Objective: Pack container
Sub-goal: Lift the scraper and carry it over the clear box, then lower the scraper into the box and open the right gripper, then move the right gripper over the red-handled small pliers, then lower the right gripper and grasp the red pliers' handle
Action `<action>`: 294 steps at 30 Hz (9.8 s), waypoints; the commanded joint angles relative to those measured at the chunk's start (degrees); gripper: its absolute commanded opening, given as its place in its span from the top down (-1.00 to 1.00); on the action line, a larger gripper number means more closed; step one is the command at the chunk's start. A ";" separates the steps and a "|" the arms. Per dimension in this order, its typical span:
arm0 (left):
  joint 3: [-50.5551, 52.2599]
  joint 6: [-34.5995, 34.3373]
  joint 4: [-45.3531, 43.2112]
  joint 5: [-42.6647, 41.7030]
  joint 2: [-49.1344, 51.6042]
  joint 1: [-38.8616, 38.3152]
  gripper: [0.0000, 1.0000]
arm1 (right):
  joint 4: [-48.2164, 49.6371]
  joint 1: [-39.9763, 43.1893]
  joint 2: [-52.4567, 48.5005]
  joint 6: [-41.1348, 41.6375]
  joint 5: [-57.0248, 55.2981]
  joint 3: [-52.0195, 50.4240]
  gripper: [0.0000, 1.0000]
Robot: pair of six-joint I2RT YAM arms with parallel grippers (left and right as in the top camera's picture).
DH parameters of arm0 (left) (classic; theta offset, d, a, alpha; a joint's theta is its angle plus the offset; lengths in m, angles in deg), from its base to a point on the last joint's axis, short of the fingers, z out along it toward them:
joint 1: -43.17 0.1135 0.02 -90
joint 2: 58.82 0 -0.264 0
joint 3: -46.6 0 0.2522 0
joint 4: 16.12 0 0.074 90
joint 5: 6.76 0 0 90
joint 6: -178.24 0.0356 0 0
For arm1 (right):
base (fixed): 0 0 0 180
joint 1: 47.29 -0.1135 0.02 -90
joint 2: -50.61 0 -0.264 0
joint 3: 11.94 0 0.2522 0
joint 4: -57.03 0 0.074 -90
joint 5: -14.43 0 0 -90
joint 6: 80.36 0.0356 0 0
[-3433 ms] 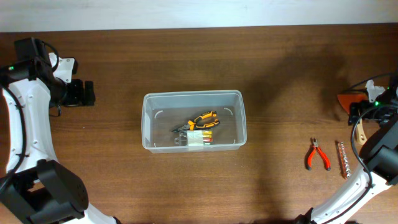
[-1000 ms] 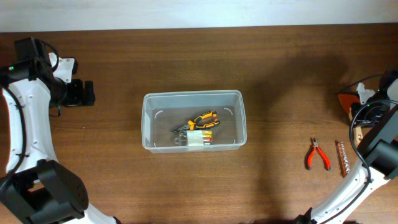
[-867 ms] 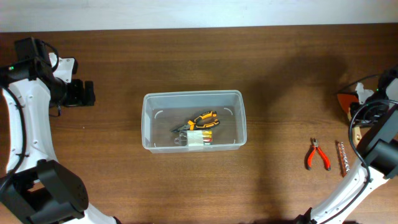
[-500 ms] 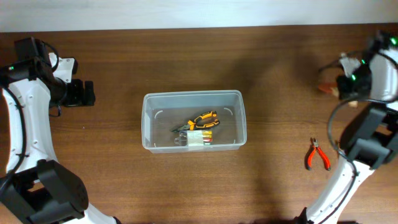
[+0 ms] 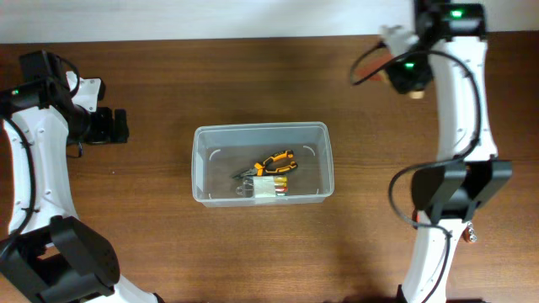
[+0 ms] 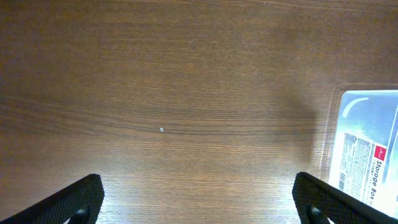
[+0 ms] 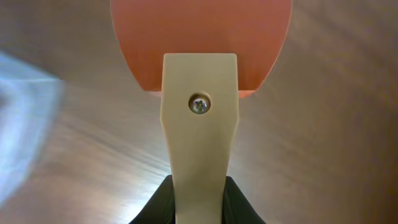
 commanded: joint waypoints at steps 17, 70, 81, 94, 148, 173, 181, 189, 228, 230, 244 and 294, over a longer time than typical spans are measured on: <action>0.28 -0.59 0.02 -0.83 0.50 0.46 -0.98 | -6.60 -34.49 8.31 -5.16 3.89 1.05 0.68; 0.28 -0.59 0.02 -0.81 0.50 0.46 -0.98 | -4.57 -34.69 -14.32 -17.14 19.19 1.05 0.38; 0.28 -0.59 0.04 -0.81 0.50 0.46 -0.98 | -6.82 -34.69 -13.53 -16.98 17.66 1.22 -0.69; 0.28 -0.59 0.02 -0.81 0.50 0.46 -0.98 | -6.80 -28.89 5.29 -1.25 -4.15 1.49 -0.97; 0.28 -0.59 -0.59 -0.83 0.50 0.46 -0.98 | 33.33 13.27 35.32 53.02 -3.76 -86.42 -0.98; 0.28 -0.59 -0.59 -0.81 0.50 0.46 -0.98 | 42.10 13.29 35.32 37.99 3.15 -90.92 -0.97; 0.28 -0.59 -0.59 -0.81 0.50 0.46 -0.98 | 41.92 16.33 35.32 39.06 2.19 -90.92 -0.97; 0.28 -0.59 -0.59 -0.81 0.50 0.46 -0.98 | 41.29 25.14 35.32 39.67 2.25 -90.92 -0.97; 0.28 -0.59 -0.59 -0.81 0.50 0.46 -0.98 | 46.90 15.17 34.62 44.44 -0.13 -95.65 -0.97; 0.28 -0.59 -0.59 -0.81 0.50 0.46 -0.98 | 47.12 15.17 33.88 44.41 -0.15 -96.04 -0.97; 0.28 -0.59 -0.59 -0.81 0.50 0.46 -0.98 | 49.48 15.19 31.63 44.44 -0.11 -96.76 -0.97; 0.28 -0.59 -0.59 -0.81 0.50 0.46 -0.98 | 47.28 21.42 31.63 42.99 1.18 -95.06 0.68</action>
